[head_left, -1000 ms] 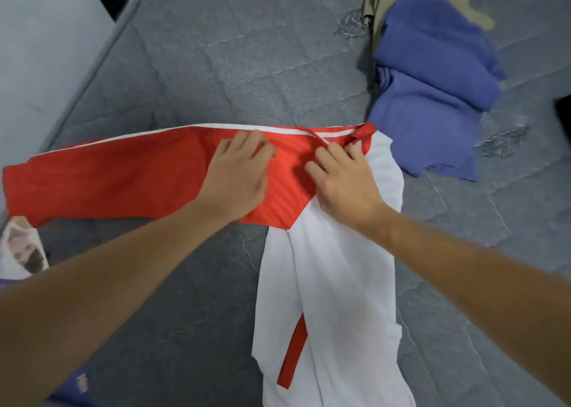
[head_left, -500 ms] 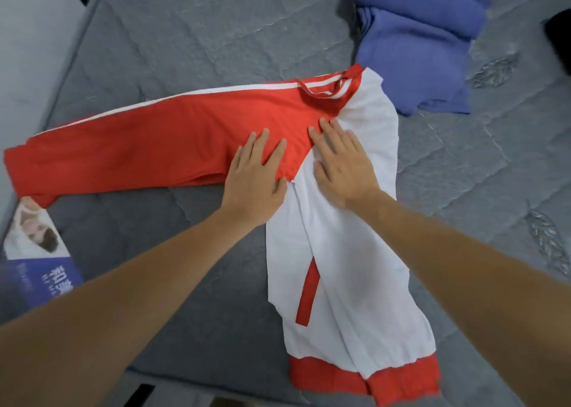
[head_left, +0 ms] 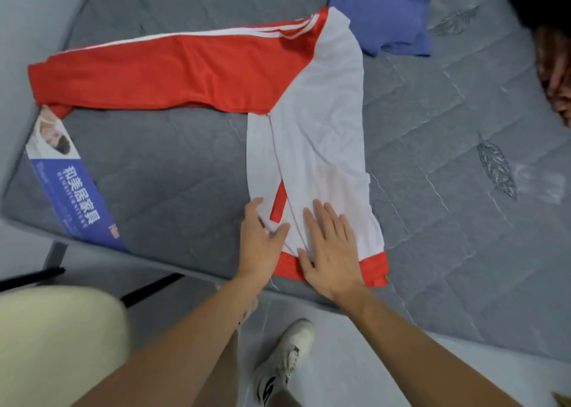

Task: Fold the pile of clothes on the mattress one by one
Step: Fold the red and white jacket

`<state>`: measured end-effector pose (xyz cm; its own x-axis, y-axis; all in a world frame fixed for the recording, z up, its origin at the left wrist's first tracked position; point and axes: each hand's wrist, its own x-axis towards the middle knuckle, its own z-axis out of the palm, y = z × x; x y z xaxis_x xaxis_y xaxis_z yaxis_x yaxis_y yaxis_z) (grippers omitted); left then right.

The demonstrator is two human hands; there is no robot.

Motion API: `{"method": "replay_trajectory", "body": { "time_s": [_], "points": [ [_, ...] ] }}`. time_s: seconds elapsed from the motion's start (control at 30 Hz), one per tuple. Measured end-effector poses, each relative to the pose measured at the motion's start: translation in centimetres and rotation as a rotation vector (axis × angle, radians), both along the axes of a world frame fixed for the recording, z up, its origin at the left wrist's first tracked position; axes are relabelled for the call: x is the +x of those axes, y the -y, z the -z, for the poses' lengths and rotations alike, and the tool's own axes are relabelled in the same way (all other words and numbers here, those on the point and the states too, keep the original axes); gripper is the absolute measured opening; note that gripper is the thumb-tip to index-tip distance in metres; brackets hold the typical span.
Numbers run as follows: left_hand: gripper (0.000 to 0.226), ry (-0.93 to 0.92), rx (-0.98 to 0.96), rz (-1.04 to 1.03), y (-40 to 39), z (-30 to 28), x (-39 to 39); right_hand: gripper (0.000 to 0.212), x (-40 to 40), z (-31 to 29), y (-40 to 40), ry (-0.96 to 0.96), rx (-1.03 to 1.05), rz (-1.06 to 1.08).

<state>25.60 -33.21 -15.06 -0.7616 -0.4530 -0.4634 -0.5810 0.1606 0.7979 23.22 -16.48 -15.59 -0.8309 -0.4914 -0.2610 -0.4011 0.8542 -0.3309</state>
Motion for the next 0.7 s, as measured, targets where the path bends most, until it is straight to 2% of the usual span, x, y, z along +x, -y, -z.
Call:
{"method": "replay_trajectory", "body": {
  "time_s": [0.07,0.13,0.2,0.3,0.37,0.43,0.47,0.5,0.53,0.57,0.63,0.7],
  "points": [
    [0.075,0.037,0.235,-0.126,-0.7,-0.6,0.8,0.082,1.7,-0.9,-0.7,-0.008,0.003,0.011],
    [0.079,0.029,0.304,-0.154,-0.7,-0.6,1.5,0.073,2.4,-1.2,-1.6,-0.05,0.002,0.005],
    [0.077,0.012,0.275,-0.113,-0.3,-0.8,1.8,0.051,2.2,-1.1,-2.4,-0.102,0.0,0.022],
    [0.061,-0.002,0.154,-0.044,0.3,-1.4,3.0,0.016,1.7,-1.4,-2.5,-0.184,-0.042,0.086],
    [0.052,0.029,0.039,-0.034,0.8,-1.8,4.1,0.017,1.8,-2.0,-1.9,-0.2,-0.136,0.112],
    [0.056,0.119,-0.311,0.083,1.1,-1.8,5.0,0.024,2.0,-2.3,-1.4,-0.107,-0.223,0.12],
    [0.059,0.112,-0.49,0.176,1.0,-1.7,5.4,0.025,2.2,-2.1,-1.3,-0.046,-0.239,0.11],
    [0.059,0.048,-0.586,0.263,0.7,-1.9,5.6,0.025,2.2,-1.8,-1.4,0.012,-0.247,0.096],
    [0.054,-0.018,-0.572,0.333,0.0,-2.1,5.5,0.022,2.2,-1.6,-1.6,0.064,-0.261,0.097],
    [0.048,-0.041,-0.459,0.375,-1.0,-2.4,5.3,0.019,2.0,-1.5,-1.9,0.098,-0.286,0.113],
    [0.045,0.09,-0.103,0.358,-3.2,-2.9,4.3,0.022,1.6,-1.7,-2.7,0.047,-0.313,0.204],
    [0.056,0.231,0.136,0.21,-4.9,-2.6,3.0,0.041,1.1,-2.4,-3.7,-0.046,-0.255,0.388]
  ]
}}
